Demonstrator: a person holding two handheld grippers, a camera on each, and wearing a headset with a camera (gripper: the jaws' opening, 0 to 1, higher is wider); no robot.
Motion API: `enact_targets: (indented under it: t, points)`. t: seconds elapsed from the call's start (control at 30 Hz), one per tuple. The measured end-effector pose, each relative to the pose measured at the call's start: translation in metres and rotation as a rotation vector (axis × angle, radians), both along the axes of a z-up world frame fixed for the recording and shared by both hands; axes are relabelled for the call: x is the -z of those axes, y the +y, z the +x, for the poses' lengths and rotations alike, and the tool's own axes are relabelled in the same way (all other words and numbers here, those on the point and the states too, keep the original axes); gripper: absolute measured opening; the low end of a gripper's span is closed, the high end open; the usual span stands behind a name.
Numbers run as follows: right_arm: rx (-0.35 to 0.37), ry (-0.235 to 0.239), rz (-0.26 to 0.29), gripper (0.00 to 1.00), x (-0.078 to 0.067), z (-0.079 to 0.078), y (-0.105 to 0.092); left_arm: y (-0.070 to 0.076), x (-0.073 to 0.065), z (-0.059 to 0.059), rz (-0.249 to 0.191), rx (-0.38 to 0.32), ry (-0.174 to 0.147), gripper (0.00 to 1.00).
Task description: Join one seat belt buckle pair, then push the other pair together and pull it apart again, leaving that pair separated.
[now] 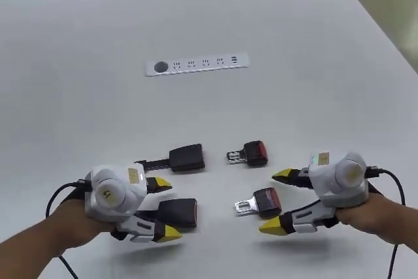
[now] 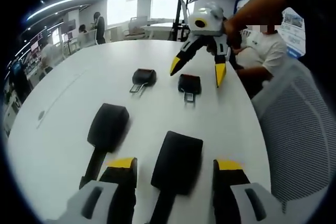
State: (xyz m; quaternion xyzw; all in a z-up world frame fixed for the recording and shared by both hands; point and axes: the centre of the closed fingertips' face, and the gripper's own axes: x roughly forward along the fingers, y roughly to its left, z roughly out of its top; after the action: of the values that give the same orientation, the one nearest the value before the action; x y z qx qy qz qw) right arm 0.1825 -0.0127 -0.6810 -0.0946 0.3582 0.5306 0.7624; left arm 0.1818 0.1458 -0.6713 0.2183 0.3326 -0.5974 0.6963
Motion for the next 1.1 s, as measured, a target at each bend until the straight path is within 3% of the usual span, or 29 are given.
enact_targets:
  t: [0.27, 0.37, 0.53, 0.73, 0.8, 1.0, 1.07, 1.1]
  points:
    - [-0.080, 0.016, -0.016, 0.68, 0.007, -0.002, 0.000, 0.002, 0.008, -0.001, 0.025, 0.020, 0.006, 0.57]
    - [-0.093, 0.045, -0.014, 0.65, 0.010, -0.005, 0.000, 0.004, 0.012, 0.001, 0.032, 0.017, 0.009, 0.56]
    - [-0.151, 0.020, -0.021, 0.63, 0.006, -0.005, -0.001, 0.007, 0.019, -0.004, 0.053, 0.038, 0.017, 0.52]
    - [-0.233, 0.007, -0.066, 0.57, 0.004, -0.012, -0.001, 0.007, 0.018, 0.004, 0.046, 0.038, -0.005, 0.44]
    - [-0.256, -0.001, -0.083, 0.55, 0.004, -0.014, 0.000, 0.006, 0.019, 0.004, 0.042, 0.027, 0.004, 0.43]
    - [-0.280, -0.028, -0.115, 0.49, 0.007, -0.008, 0.002, 0.006, 0.021, 0.001, 0.059, 0.071, -0.025, 0.37]
    - [-0.278, -0.027, -0.116, 0.47, 0.009, -0.008, 0.001, 0.007, 0.021, -0.002, 0.068, 0.079, -0.008, 0.35]
    - [-0.278, -0.031, -0.123, 0.46, 0.010, -0.008, 0.001, 0.006, 0.021, -0.001, 0.070, 0.091, -0.018, 0.35]
